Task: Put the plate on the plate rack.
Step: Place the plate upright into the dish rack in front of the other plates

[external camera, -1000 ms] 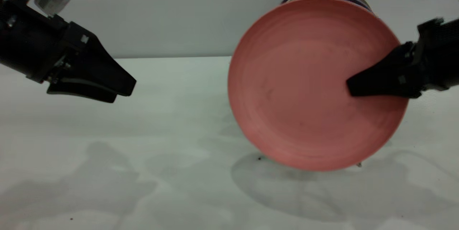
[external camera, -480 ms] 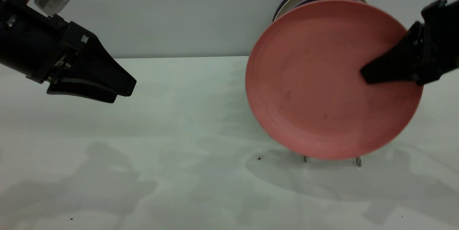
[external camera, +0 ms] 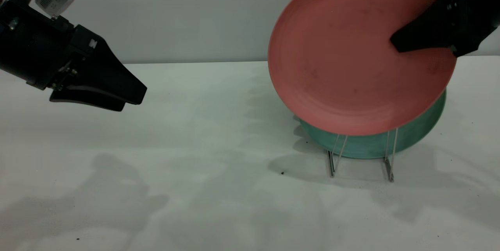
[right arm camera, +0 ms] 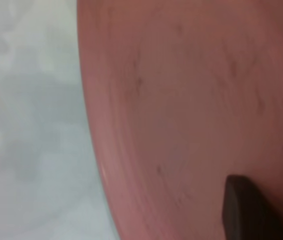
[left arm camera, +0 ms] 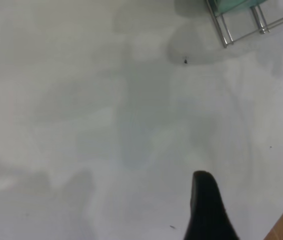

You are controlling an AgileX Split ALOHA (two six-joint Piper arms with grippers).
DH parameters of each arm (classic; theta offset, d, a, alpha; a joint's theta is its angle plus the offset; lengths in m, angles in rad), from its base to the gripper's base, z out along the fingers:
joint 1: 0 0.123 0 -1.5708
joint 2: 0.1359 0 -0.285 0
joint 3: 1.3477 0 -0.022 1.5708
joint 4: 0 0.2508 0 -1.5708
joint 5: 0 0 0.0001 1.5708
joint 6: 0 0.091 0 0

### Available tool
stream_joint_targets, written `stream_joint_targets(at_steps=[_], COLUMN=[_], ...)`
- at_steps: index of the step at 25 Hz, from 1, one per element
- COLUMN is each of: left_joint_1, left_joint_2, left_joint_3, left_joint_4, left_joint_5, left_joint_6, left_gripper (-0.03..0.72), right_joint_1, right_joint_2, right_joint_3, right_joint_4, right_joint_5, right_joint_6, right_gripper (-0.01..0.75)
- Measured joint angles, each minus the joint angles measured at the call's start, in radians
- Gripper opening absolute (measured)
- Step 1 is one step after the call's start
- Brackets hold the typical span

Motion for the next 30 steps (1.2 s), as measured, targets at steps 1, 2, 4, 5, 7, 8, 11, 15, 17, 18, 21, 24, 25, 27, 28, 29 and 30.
stream_joint_targets(at_steps=[1,2,4,5,7,8,11,15,17,18,21,24,25,27,28,29,30], left_joint_1=[0.0,0.0,0.0,0.0,0.0,0.0,0.0,0.0,0.0,0.0,0.0,0.0,0.0,0.0,0.0,0.0,0.0], left_joint_2=[0.0,0.0,0.0,0.0,0.0,0.0,0.0,0.003,0.006,0.006,0.006,0.006,0.006,0.006,0.006,0.006,0.006], left_joint_3=[0.0,0.0,0.0,0.0,0.0,0.0,0.0,0.0,0.0,0.0,0.0,0.0,0.0,0.0,0.0,0.0,0.0], left_joint_4=[0.0,0.0,0.0,0.001,0.001,0.001,0.001,0.001,0.002,0.002,0.002,0.002,0.002,0.002,0.002,0.002,0.003], left_joint_5=[-0.003,-0.004,-0.005,-0.005,-0.007,-0.007,-0.007,-0.007,-0.007,-0.007,-0.007,-0.007,-0.007,-0.007,-0.007,-0.007,-0.007], left_joint_6=[0.0,0.0,0.0,0.0,0.0,0.0,0.0,0.0,0.0,0.0,0.0,0.0,-0.002,-0.002,-0.002,-0.002,-0.002], left_gripper=[0.486,0.486,0.486,0.486,0.486,0.486,0.486,0.486,0.486,0.486,0.486,0.486,0.486,0.486,0.486,0.486,0.486], right_joint_1=[0.0,0.0,0.0,0.0,0.0,0.0,0.0,0.0,0.0,0.0,0.0,0.0,0.0,0.0,0.0,0.0,0.0], right_joint_2=[0.0,0.0,0.0,0.0,0.0,-0.002,-0.021,-0.066,-0.076,-0.078,-0.078,-0.078,-0.078,-0.078,-0.078,-0.077,-0.077], right_joint_3=[-0.003,-0.005,-0.014,-0.018,-0.023,-0.026,-0.028,-0.037,-0.039,-0.039,-0.039,-0.039,-0.039,-0.039,-0.039,-0.039,-0.039], right_joint_4=[-0.003,-0.01,-0.025,-0.034,-0.064,-0.079,-0.112,-0.119,-0.119,-0.124,-0.14,-0.154,-0.163,-0.168,-0.17,-0.171,-0.173], right_joint_5=[0.0,0.0,0.0,0.0,-0.001,-0.002,-0.014,-0.03,-0.032,-0.036,-0.057,-0.079,-0.086,-0.095,-0.098,-0.101,-0.104], right_joint_6=[0.0,0.0,0.0,0.0,0.0,0.0,0.0,0.0,0.0,0.0,0.0,0.0,0.0,0.0,0.0,0.0,0.0], right_gripper=[0.123,0.123,0.123,0.123,0.123,0.123,0.123,0.123,0.123,0.123,0.123,0.123,0.123,0.123,0.123,0.123,0.123])
